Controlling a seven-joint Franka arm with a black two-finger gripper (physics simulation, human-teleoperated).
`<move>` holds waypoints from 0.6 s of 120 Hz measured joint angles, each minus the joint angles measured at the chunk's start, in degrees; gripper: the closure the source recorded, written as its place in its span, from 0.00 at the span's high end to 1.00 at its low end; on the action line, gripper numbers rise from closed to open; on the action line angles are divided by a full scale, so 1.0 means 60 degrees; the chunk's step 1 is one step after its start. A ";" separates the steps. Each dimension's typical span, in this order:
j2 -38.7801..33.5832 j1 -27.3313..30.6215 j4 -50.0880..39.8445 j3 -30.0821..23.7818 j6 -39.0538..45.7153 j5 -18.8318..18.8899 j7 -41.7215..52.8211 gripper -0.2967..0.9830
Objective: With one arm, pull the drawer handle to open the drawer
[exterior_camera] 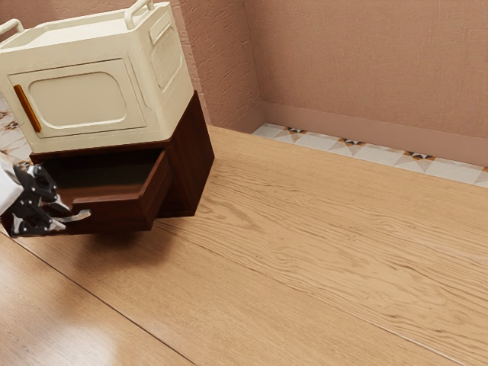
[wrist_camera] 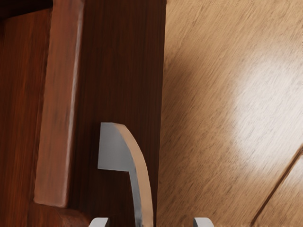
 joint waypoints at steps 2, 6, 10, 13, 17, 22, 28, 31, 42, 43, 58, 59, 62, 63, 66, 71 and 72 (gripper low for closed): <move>-0.0041 0.0007 0.0061 -0.0020 -0.0060 -0.0002 -0.0005 0.37; -0.0078 0.0002 0.0328 -0.0058 -0.0244 -0.0006 -0.0025 0.38; -0.0076 -0.0018 0.0760 -0.0102 -0.0537 -0.0008 -0.0063 0.39; -0.0035 -0.0029 0.1191 -0.0131 -0.0834 -0.0007 -0.0108 0.39; 0.0155 -0.0036 0.1835 -0.0198 -0.1281 -0.0002 -0.0182 0.40; 0.0650 -0.0042 0.2838 -0.0336 -0.1917 0.0021 -0.0294 0.41; 0.1444 -0.0056 0.4180 -0.0446 -0.2758 0.0051 -0.0447 0.43; 0.1965 -0.0066 0.4942 -0.0479 -0.3208 0.0063 -0.0530 0.45; 0.3872 -0.0158 0.7508 -0.0591 -0.4856 0.0098 -0.0906 0.56; 0.4037 -0.0177 0.7740 -0.0594 -0.5015 0.0099 -0.0951 0.57; 0.5604 -0.0499 0.9800 -0.0618 -0.7250 0.0095 -0.2039 0.66; 0.5636 -0.0535 0.9839 -0.0616 -0.7366 0.0099 -0.2145 0.66; 0.5701 -0.0673 0.9922 -0.0614 -0.7688 0.0110 -0.2509 0.67; 0.5716 -0.0731 0.9942 -0.0615 -0.7786 0.0113 -0.2640 0.68; 0.5747 -0.0938 0.9982 -0.0617 -0.8061 0.0122 -0.3037 0.69; 0.5766 -0.1355 1.0018 -0.0621 -0.8447 0.0125 -0.3743 0.70; 0.5767 -0.1441 1.0022 -0.0622 -0.8516 0.0125 -0.3885 0.70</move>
